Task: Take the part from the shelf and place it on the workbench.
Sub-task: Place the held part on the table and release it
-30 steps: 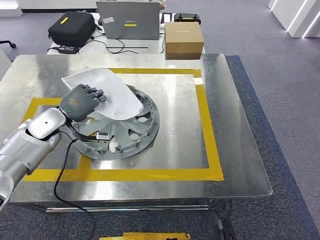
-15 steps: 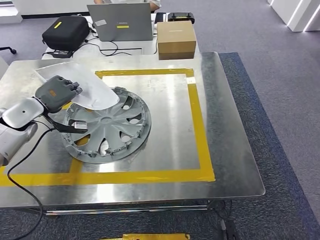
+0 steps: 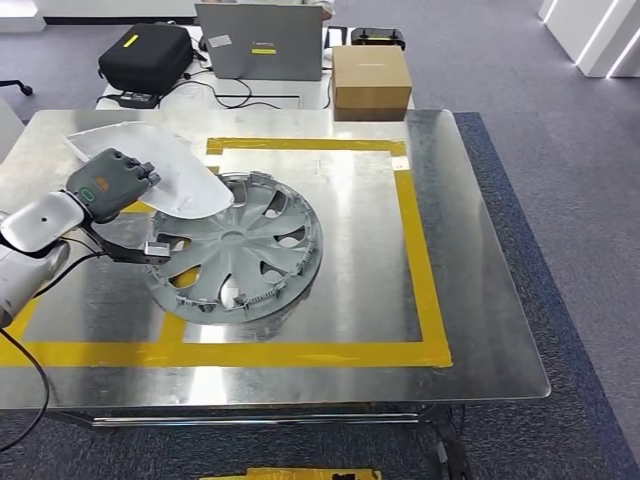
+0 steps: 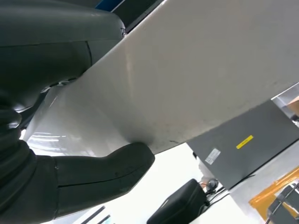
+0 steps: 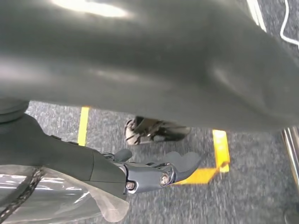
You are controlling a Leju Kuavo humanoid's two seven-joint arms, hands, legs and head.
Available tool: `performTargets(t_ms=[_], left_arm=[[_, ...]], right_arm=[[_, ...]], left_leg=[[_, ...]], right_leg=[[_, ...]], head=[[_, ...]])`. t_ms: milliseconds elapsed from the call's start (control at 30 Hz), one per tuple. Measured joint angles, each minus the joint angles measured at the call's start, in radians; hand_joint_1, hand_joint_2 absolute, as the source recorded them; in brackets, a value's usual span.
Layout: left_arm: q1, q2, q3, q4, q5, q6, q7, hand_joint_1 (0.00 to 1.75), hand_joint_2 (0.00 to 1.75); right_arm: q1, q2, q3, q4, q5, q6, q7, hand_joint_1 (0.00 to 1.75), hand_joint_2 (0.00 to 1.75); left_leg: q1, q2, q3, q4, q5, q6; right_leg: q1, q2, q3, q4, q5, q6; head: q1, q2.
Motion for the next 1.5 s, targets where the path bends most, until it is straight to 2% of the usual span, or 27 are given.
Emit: performTargets(t_ms=[67, 100, 200, 267, 300, 367, 400, 433, 467, 500, 533, 600, 633, 767, 833, 900, 933, 967, 1000, 1067, 1133, 1267, 1333, 1400, 1433, 1467, 1500], left_arm=[[-0.004, 0.002, -0.002, 0.003, 0.005, -0.020, 0.012, 1.75, 1.75], [-0.008, 0.004, -0.002, 0.006, 0.010, -0.033, 0.017, 1.75, 1.75], [-0.016, 0.014, -0.002, 0.017, 0.029, -0.070, 0.024, 1.75, 1.75], [-0.018, 0.022, -0.002, 0.026, 0.045, -0.094, 0.027, 1.75, 1.75], [-0.020, 0.027, -0.002, 0.031, 0.055, -0.106, 0.031, 1.75, 1.75], [-0.020, 0.036, -0.001, 0.045, 0.079, -0.129, 0.046, 1.75, 1.75], [-0.017, 0.039, 0.000, 0.053, 0.092, -0.139, 0.054, 1.75, 1.75], [-0.012, 0.042, 0.003, 0.061, 0.110, -0.155, 0.062, 1.75, 1.75], [-0.006, 0.045, 0.009, 0.069, 0.133, -0.177, 0.072, 1.75, 1.75], [0.000, 0.047, 0.019, 0.077, 0.160, -0.205, 0.082, 1.75, 1.75], [0.007, 0.049, 0.032, 0.085, 0.188, -0.232, 0.094, 1.75, 1.75], [0.020, 0.054, 0.057, 0.098, 0.222, -0.261, 0.115, 1.75, 1.75], [0.028, 0.056, 0.065, 0.103, 0.228, -0.264, 0.122, 1.75, 1.75], [0.054, 0.061, 0.087, 0.116, 0.229, -0.263, 0.146, 1.75, 1.75], [0.059, 0.062, 0.094, 0.120, 0.229, -0.262, 0.155, 1.75, 1.75], [0.067, 0.062, 0.099, 0.125, 0.229, -0.262, 0.160, 1.75, 1.75], [0.073, 0.062, 0.100, 0.127, 0.229, -0.262, 0.162, 1.75, 1.75], [0.078, 0.062, 0.100, 0.129, 0.228, -0.262, 0.163, 1.75, 1.75], [0.081, 0.062, 0.101, 0.131, 0.228, -0.262, 0.163, 1.75, 1.75], [0.083, 0.062, 0.105, 0.133, 0.228, -0.262, 0.165, 1.75, 1.75], [0.083, 0.064, 0.108, 0.135, 0.228, -0.262, 0.166, 1.75, 1.75], [0.087, 0.066, 0.111, 0.138, 0.224, -0.265, 0.167, 1.75, 1.75], [0.086, 0.069, 0.112, 0.139, 0.220, -0.268, 0.171, 1.75, 1.75], [0.090, 0.071, 0.113, 0.141, 0.220, -0.270, 0.175, 1.75, 1.75], [0.093, 0.071, 0.114, 0.143, 0.219, -0.271, 0.176, 1.75, 1.75], [0.097, 0.071, 0.114, 0.144, 0.219, -0.271, 0.177, 1.75, 1.75], [0.100, 0.071, 0.114, 0.145, 0.219, -0.270, 0.178, 1.75, 1.75]], right_arm=[[-0.001, -0.001, 0.000, 0.000, -0.006, 0.000, -0.001, 0.00, 0.00], [-0.002, -0.001, 0.000, 0.000, -0.009, 0.000, -0.002, 0.00, 0.00], [0.003, -0.002, 0.000, 0.000, -0.020, 0.002, -0.005, 0.00, 0.00], [0.007, -0.002, 0.000, 0.000, -0.026, 0.002, -0.006, 0.00, 0.00], [0.008, -0.002, -0.001, 0.000, -0.030, 0.002, -0.007, 0.00, 0.00], [0.009, -0.003, -0.001, 0.000, -0.037, 0.001, -0.007, 0.00, 0.00], [0.011, -0.003, -0.002, 0.000, -0.039, 0.001, -0.007, 0.00, 0.00], [0.013, -0.003, -0.002, 0.000, -0.042, 0.001, -0.007, 0.00, 0.00], [0.015, -0.002, -0.002, 0.000, -0.044, 0.001, -0.007, 0.00, 0.00], [0.017, -0.002, -0.002, 0.000, -0.046, 0.000, -0.007, 0.00, 0.00], [0.018, -0.002, -0.002, 0.000, -0.049, 0.000, -0.007, 0.00, 0.00], [0.018, -0.003, -0.002, 0.000, -0.052, -0.001, -0.006, 0.00, 0.00], [0.019, -0.003, -0.002, 0.000, -0.053, -0.002, -0.006, 0.00, 0.00], [0.022, -0.003, -0.003, 0.000, -0.054, -0.003, -0.004, 0.00, 0.00], [0.022, -0.003, -0.003, 0.000, -0.055, -0.004, -0.004, 0.00, 0.00], [0.023, -0.003, -0.003, 0.000, -0.055, -0.004, -0.004, 0.00, 0.00], [0.025, -0.003, -0.003, 0.000, -0.055, -0.004, -0.004, 0.00, 0.00], [0.026, -0.003, -0.003, 0.000, -0.055, -0.004, -0.003, 0.00, 0.00], [0.027, -0.003, -0.003, 0.000, -0.055, -0.004, -0.003, 0.00, 0.00], [0.026, -0.004, -0.003, 0.000, -0.055, -0.004, -0.003, 0.00, 0.00], [0.025, -0.005, -0.003, 0.000, -0.055, -0.004, -0.003, 0.00, 0.00], [0.027, -0.004, -0.003, 0.000, -0.055, -0.004, -0.002, 0.00, 0.00], [0.027, -0.004, -0.003, 0.000, -0.055, -0.005, -0.002, 0.00, 0.00], [0.027, -0.005, -0.004, 0.000, -0.056, -0.005, -0.002, 0.00, 0.00], [0.028, -0.005, -0.004, 0.000, -0.055, -0.005, -0.002, 0.00, 0.00], [0.028, -0.005, -0.004, 0.000, -0.055, -0.004, -0.002, 0.00, 0.00], [0.029, -0.005, -0.004, 0.000, -0.055, -0.004, -0.002, 0.00, 0.00]], left_leg=[[-0.002, -0.002, 0.002, 0.001, -0.003, -0.003], [-0.004, -0.003, 0.002, 0.001, -0.003, -0.007], [-0.005, -0.002, 0.001, 0.001, -0.005, -0.022], [-0.003, 0.000, -0.006, 0.021, -0.024, -0.033], [-0.002, 0.000, -0.020, 0.057, -0.047, -0.038], [0.001, 0.000, -0.077, 0.184, -0.109, -0.046], [0.002, 0.000, -0.107, 0.246, -0.132, -0.049], [0.003, 0.000, -0.125, 0.281, -0.136, -0.051], [0.004, 0.001, -0.125, 0.276, -0.119, -0.051], [0.004, 0.001, -0.106, 0.230, -0.084, -0.051], [0.005, 0.002, -0.076, 0.159, -0.042, -0.049], [0.003, 0.003, -0.024, 0.043, 0.003, -0.043], [0.001, 0.002, -0.014, 0.017, 0.007, -0.040], [0.005, 0.001, -0.011, 0.004, 0.004, -0.019], [0.008, 0.002, -0.009, 0.000, 0.006, -0.009], [0.006, 0.002, -0.010, 0.001, 0.006, -0.005], [0.005, 0.001, -0.009, 0.001, 0.005, -0.004], [0.003, 0.001, -0.009, 0.001, 0.005, -0.004], [0.002, 0.000, -0.008, 0.001, 0.005, -0.004], [0.000, -0.001, -0.007, 0.001, 0.004, -0.005], [-0.003, -0.002, -0.009, 0.002, 0.005, -0.011], [-0.001, -0.002, -0.013, 0.009, -0.002, -0.031], [0.001, -0.001, -0.041, 0.077, -0.047, -0.042], [0.004, 0.000, -0.097, 0.208, -0.110, -0.051], [0.006, 0.000, -0.120, 0.260, -0.126, -0.054], [0.007, 0.000, -0.127, 0.278, -0.123, -0.056], [0.008, 0.000, -0.116, 0.255, -0.101, -0.057]], right_leg=[[0.003, 0.000, 0.070, -0.144, 0.060, -0.011], [0.005, -0.001, 0.095, -0.189, 0.071, -0.015], [0.007, 0.000, 0.112, -0.217, 0.070, -0.023], [0.002, 0.001, 0.116, -0.223, 0.074, -0.033], [0.000, 0.000, 0.118, -0.226, 0.075, -0.037], [-0.001, 0.000, 0.119, -0.226, 0.075, -0.041], [0.000, 0.000, 0.120, -0.225, 0.074, -0.042], [0.000, 0.000, 0.121, -0.224, 0.072, -0.043], [0.000, 0.000, 0.122, -0.223, 0.071, -0.043], [-0.001, 0.001, 0.125, -0.222, 0.069, -0.042], [-0.001, 0.001, 0.127, -0.221, 0.066, -0.039], [0.003, 0.004, 0.127, -0.217, 0.061, -0.032], [0.005, 0.004, 0.125, -0.216, 0.060, -0.028], [0.007, 0.002, 0.115, -0.205, 0.046, -0.010], [0.006, 0.001, 0.071, -0.116, -0.002, -0.002], [0.005, 0.001, 0.002, 0.025, -0.059, 0.001], [0.005, 0.000, -0.021, 0.069, -0.069, 0.001], [0.005, 0.001, -0.027, 0.074, -0.058, 0.000], [0.006, 0.001, -0.013, 0.038, -0.030, -0.004], [0.009, 0.001, 0.055, -0.106, 0.040, -0.016], [0.012, 0.001, 0.106, -0.203, 0.067, -0.024], [0.010, 0.001, 0.121, -0.227, 0.073, -0.036], [0.005, 0.000, 0.125, -0.236, 0.079, -0.044], [0.005, 0.000, 0.125, -0.236, 0.079, -0.047], [0.005, 0.000, 0.125, -0.236, 0.079, -0.047], [0.005, 0.000, 0.126, -0.235, 0.078, -0.046], [0.005, 0.000, 0.126, -0.233, 0.077, -0.046]], head=[[0.000, 0.000], [0.000, 0.000], [-0.001, 0.000], [-0.003, 0.000], [-0.004, 0.000], [-0.005, 0.000], [-0.005, 0.000], [-0.005, 0.000], [-0.005, 0.000], [-0.005, 0.000], [-0.006, 0.000], [-0.005, 0.000], [-0.004, 0.000], [-0.003, 0.000], [0.001, 0.000], [0.004, 0.000], [0.004, 0.000], [0.004, 0.000], [0.004, 0.000], [0.004, 0.000], [0.003, 0.000], [0.002, 0.000], [-0.001, 0.000], [-0.003, 0.000], [-0.003, 0.000], [-0.003, 0.000], [-0.003, 0.000]])
